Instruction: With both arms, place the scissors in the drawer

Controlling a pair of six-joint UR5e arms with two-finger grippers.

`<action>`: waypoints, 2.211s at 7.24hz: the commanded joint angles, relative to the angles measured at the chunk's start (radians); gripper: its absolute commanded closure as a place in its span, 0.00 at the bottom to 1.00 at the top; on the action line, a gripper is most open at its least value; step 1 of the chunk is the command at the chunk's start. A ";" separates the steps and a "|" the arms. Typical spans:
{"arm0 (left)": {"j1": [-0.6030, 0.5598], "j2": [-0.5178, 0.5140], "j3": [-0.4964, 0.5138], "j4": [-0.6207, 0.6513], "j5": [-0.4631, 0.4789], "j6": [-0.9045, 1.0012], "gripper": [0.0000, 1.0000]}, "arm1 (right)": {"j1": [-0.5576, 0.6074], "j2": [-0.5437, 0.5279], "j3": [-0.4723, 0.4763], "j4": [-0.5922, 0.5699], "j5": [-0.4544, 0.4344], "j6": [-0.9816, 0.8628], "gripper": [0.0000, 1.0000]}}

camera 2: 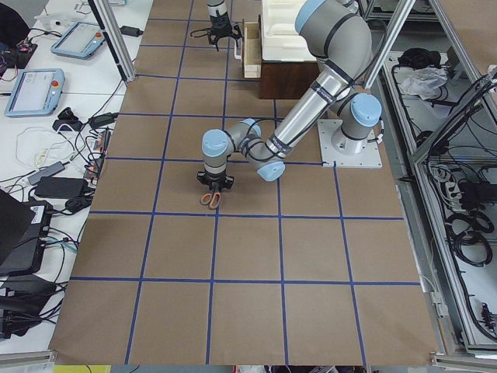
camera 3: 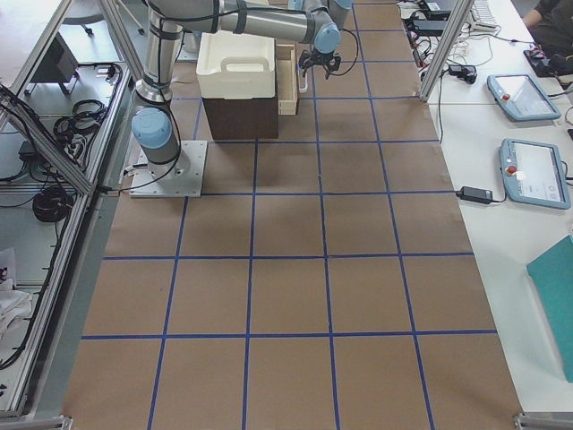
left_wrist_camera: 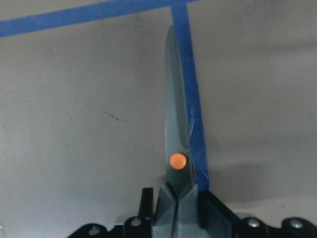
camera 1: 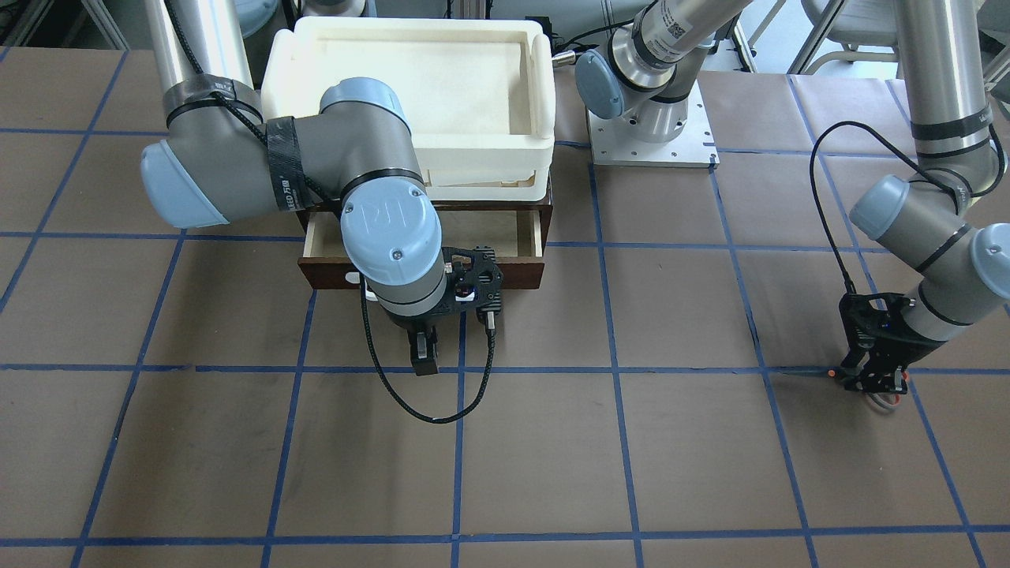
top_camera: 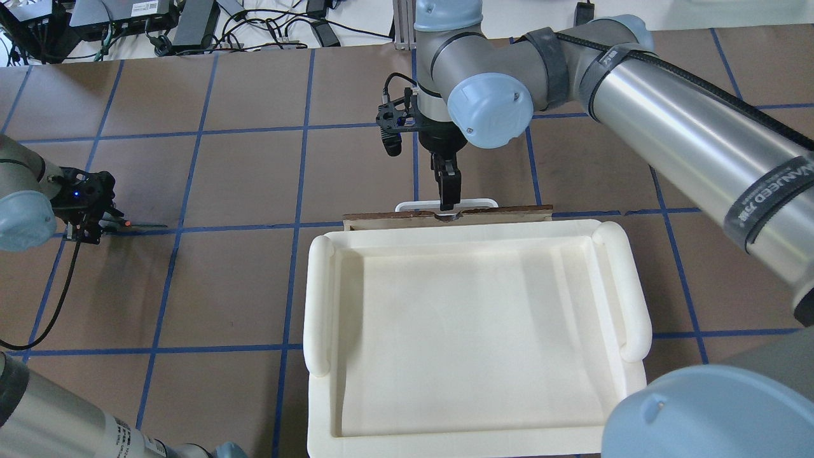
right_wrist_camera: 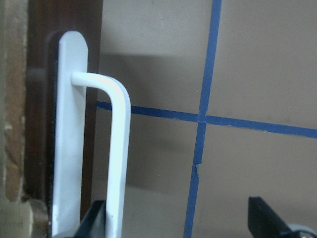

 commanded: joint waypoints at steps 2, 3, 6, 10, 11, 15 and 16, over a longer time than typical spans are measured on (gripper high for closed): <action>-0.015 0.120 0.019 -0.127 -0.014 -0.011 0.86 | 0.000 0.025 -0.038 0.002 0.003 0.003 0.00; -0.041 0.166 0.021 -0.155 -0.011 -0.023 0.86 | 0.000 0.025 -0.044 0.002 0.004 0.001 0.00; -0.173 0.274 0.132 -0.358 -0.042 -0.251 0.86 | 0.000 0.037 -0.065 -0.002 0.003 -0.001 0.00; -0.365 0.328 0.254 -0.523 -0.048 -0.579 0.87 | -0.015 0.057 -0.081 -0.003 0.003 -0.001 0.00; -0.412 0.326 0.272 -0.529 -0.039 -0.705 0.92 | -0.025 0.056 -0.084 -0.003 0.018 -0.002 0.00; -0.550 0.308 0.283 -0.612 0.002 -0.893 0.92 | -0.025 0.076 -0.115 -0.005 0.029 -0.020 0.00; -0.567 0.308 0.283 -0.618 0.007 -0.908 0.92 | -0.028 0.079 -0.115 -0.006 0.029 -0.022 0.00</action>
